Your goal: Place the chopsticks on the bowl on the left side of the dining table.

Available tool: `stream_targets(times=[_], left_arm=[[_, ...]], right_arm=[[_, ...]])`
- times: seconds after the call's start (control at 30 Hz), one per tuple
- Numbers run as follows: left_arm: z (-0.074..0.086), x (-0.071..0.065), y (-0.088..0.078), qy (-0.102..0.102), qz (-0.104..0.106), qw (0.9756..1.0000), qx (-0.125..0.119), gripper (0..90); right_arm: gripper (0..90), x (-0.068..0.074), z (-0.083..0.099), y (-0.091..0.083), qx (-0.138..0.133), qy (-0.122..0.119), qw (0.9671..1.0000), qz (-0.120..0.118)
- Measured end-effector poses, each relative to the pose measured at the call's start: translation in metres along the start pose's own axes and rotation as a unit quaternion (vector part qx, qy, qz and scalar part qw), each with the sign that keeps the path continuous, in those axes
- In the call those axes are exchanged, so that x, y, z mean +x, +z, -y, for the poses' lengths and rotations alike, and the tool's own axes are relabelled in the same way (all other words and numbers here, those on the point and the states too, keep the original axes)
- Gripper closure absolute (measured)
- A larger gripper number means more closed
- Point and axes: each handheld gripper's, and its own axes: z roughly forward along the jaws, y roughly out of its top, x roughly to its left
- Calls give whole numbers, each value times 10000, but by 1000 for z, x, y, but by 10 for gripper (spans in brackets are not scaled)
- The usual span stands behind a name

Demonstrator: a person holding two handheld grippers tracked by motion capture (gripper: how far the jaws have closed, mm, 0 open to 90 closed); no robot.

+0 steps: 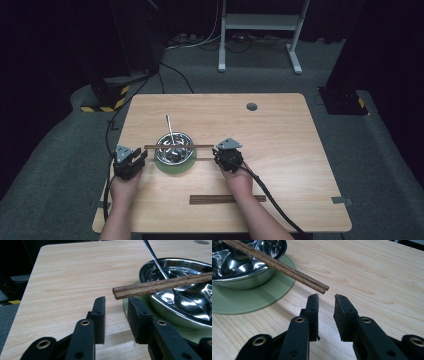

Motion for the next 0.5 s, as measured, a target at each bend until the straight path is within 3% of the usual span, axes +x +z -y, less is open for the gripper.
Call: stream_targets(times=[0.23, 0.5], left_arm=[[0, 0, -5, -104, -16, 9999, 52, 580], [-4, -6, -20, -18, -81, 9999, 58, 500]], right_arm=[[692, -4, 3, -9, -33, -50, 10000, -2], [567, -24, 25, -44, -92, 58, 9999, -7]])
